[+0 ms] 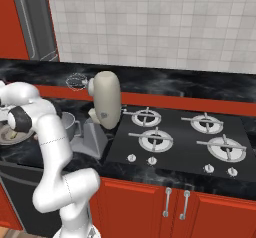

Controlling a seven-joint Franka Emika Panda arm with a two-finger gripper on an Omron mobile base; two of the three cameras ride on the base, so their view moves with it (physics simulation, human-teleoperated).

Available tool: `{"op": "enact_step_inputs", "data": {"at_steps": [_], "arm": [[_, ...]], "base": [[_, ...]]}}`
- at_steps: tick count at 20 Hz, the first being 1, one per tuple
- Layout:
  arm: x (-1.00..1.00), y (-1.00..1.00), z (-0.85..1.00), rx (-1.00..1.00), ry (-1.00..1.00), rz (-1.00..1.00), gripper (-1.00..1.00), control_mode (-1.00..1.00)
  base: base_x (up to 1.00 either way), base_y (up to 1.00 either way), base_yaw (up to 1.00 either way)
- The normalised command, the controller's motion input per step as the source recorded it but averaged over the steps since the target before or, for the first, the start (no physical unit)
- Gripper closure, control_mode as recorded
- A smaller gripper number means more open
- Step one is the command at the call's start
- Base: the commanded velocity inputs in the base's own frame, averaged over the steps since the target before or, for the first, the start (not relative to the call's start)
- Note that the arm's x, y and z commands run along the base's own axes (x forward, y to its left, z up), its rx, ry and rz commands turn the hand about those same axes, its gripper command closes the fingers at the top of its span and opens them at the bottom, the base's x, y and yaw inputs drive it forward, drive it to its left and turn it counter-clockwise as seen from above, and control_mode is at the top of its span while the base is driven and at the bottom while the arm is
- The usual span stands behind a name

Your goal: Add butter and sugar cubes to the stand mixer bowl and then turn on the stand mixer to begin making frosting.

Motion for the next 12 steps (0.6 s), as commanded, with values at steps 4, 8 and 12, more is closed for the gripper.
{"op": "enact_step_inputs", "data": {"at_steps": [4, 8, 12], "arm": [[0.01, -0.11, -0.25, 0.15, -0.21, 0.13, -1.0, -1.0], [0.0, -0.26, -0.38, 0.11, -0.12, 0.03, -1.0, -1.0], [0.0, -0.4, -0.4, 0.1, -0.02, 0.0, -1.0, -1.0]], "base": [[0.0, 0.0, 0.0], [0.0, 0.0, 0.0], [0.0, 0.0, 0.0]]}}
